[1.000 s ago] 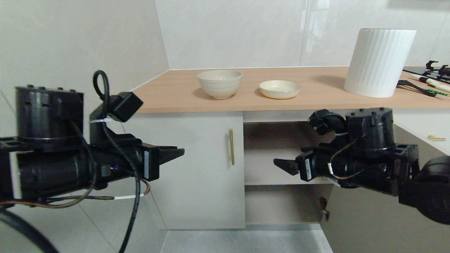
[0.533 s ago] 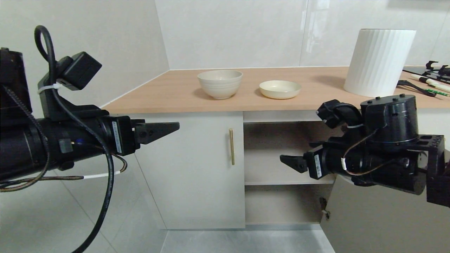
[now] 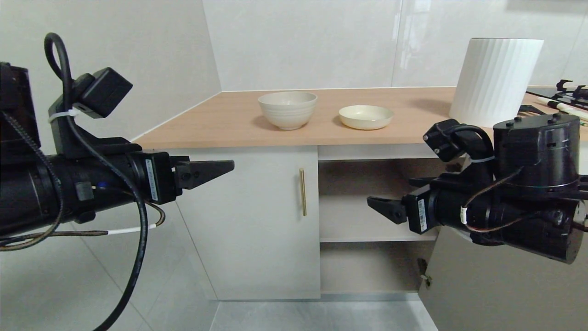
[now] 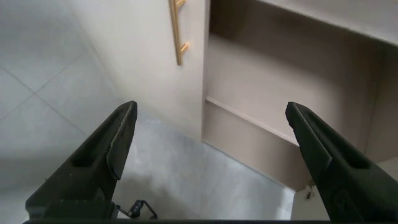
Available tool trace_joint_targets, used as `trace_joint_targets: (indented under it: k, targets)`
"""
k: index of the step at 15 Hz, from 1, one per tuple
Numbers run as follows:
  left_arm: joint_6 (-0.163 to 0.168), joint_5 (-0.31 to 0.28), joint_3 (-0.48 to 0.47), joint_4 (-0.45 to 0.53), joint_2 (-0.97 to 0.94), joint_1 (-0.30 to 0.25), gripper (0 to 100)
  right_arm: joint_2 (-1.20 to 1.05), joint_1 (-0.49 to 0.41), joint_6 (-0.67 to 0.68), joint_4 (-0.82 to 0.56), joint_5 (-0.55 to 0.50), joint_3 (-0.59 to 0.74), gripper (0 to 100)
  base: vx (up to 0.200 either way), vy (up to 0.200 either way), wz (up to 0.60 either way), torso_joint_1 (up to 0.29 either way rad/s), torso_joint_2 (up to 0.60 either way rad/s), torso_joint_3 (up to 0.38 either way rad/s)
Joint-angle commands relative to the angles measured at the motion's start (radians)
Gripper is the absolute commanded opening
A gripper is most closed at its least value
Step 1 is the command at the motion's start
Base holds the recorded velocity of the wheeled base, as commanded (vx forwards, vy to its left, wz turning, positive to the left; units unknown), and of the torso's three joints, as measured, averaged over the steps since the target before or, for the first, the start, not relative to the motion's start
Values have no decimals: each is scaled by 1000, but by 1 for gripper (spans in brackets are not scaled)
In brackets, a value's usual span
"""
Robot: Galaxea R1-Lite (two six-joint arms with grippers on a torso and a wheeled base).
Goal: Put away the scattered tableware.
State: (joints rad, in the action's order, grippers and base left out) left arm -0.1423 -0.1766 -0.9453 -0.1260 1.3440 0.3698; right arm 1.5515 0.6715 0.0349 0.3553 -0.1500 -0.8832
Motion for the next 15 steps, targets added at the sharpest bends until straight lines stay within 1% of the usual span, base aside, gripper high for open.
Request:
trace_joint_targets:
  k: [1,5,9,15]
  targets:
    - [0,0,0,0,3,0,100,-16,8,0,-1,-10,1,100,200,0,0,2,12,7]
    - [0,0,0,0,-20,0,100,-51,14,2,-4,-11,24,100,200,0,0,1,0,5]
    - [0,0,3,-1,-49,5,100,-76,17,7,4,12,70,100,200,0,0,2,2,1]
    - [-2,2,7,-6,-54,12,100,-76,17,-3,4,13,75,100,0,0,0,0,0,0]
